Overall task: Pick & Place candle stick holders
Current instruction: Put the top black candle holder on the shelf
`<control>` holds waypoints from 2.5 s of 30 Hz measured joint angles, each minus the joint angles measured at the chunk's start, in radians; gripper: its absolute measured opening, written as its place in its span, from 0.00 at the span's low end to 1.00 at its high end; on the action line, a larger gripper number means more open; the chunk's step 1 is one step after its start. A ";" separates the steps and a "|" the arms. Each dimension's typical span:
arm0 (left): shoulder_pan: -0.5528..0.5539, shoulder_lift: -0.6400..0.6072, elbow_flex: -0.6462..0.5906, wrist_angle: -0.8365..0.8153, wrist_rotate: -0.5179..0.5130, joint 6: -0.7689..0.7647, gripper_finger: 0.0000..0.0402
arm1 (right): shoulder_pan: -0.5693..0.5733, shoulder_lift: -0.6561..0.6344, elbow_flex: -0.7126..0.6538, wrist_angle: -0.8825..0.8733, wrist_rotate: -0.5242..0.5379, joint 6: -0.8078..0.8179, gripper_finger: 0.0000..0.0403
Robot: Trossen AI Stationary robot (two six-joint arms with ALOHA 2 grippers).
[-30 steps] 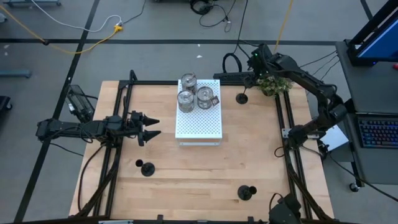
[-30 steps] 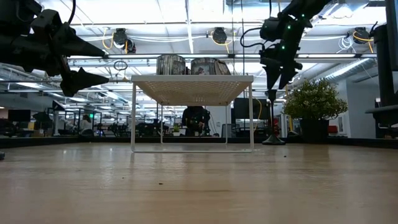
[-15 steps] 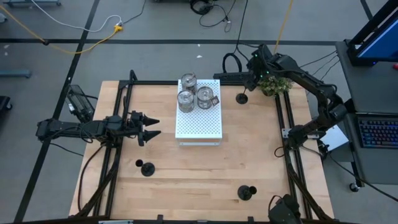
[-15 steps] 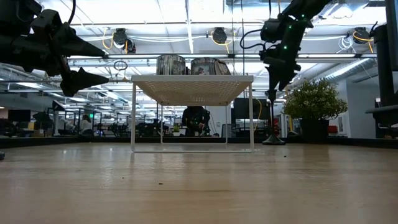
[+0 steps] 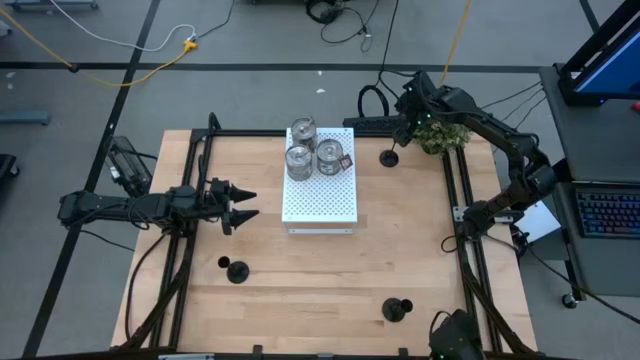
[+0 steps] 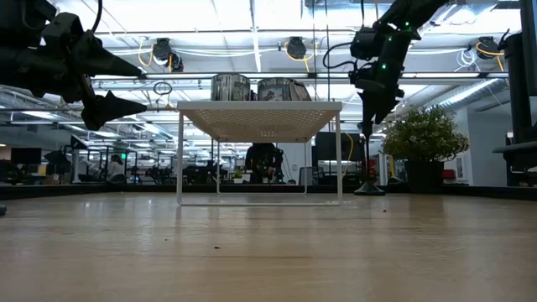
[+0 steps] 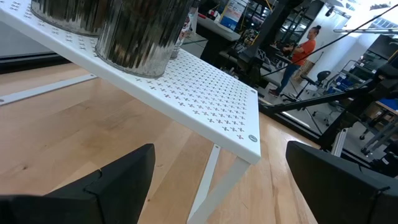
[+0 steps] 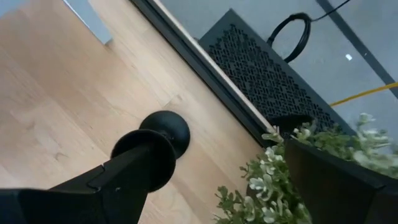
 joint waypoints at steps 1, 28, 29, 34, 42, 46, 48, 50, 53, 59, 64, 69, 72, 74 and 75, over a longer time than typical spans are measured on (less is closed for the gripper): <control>0.000 0.000 0.000 0.000 0.000 0.000 0.91 | -0.002 0.009 0.000 0.000 0.000 -0.001 0.86; 0.000 0.000 0.000 0.000 0.000 0.000 0.91 | -0.019 0.131 0.001 -0.054 -0.084 -0.025 0.49; 0.000 0.000 0.000 0.000 0.000 0.000 0.91 | -0.019 0.131 0.001 -0.054 -0.085 -0.025 0.46; 0.000 0.000 0.000 0.000 0.000 0.000 0.91 | -0.018 0.132 0.000 -0.057 -0.086 -0.023 0.26; 0.000 0.000 0.000 0.000 0.000 0.000 0.91 | -0.018 0.132 -0.001 -0.048 -0.083 -0.022 0.05; 0.000 0.000 0.000 0.000 0.000 0.000 0.91 | -0.018 0.132 -0.001 -0.044 -0.076 -0.021 0.06; 0.000 0.000 0.000 0.000 0.000 0.000 0.91 | -0.018 0.132 -0.001 -0.044 -0.079 -0.021 0.04; 0.000 0.000 0.000 0.000 0.000 0.000 0.91 | -0.018 0.127 -0.001 -0.039 -0.079 -0.021 0.04; 0.000 0.000 0.000 0.000 0.000 0.000 0.91 | -0.017 0.106 -0.002 -0.030 -0.077 -0.022 0.04; 0.000 0.000 0.000 0.000 0.000 0.000 0.91 | -0.014 0.031 -0.007 -0.057 -0.073 -0.016 0.03; 0.000 0.000 0.000 0.000 0.000 0.000 0.91 | -0.004 -0.026 -0.008 -0.157 -0.046 0.001 0.00; 0.000 0.000 0.000 0.000 0.000 0.000 0.91 | 0.039 -0.062 -0.006 -0.203 -0.075 0.056 0.00; 0.000 0.000 0.000 0.000 0.000 0.000 0.91 | 0.064 -0.078 -0.006 -0.244 -0.100 0.086 0.00; 0.000 0.000 0.000 0.000 -0.001 0.000 0.91 | 0.090 -0.088 -0.005 -0.272 -0.124 0.118 0.00; 0.000 0.000 0.000 0.001 -0.004 0.000 0.91 | 0.104 -0.092 -0.005 -0.286 -0.128 0.131 0.00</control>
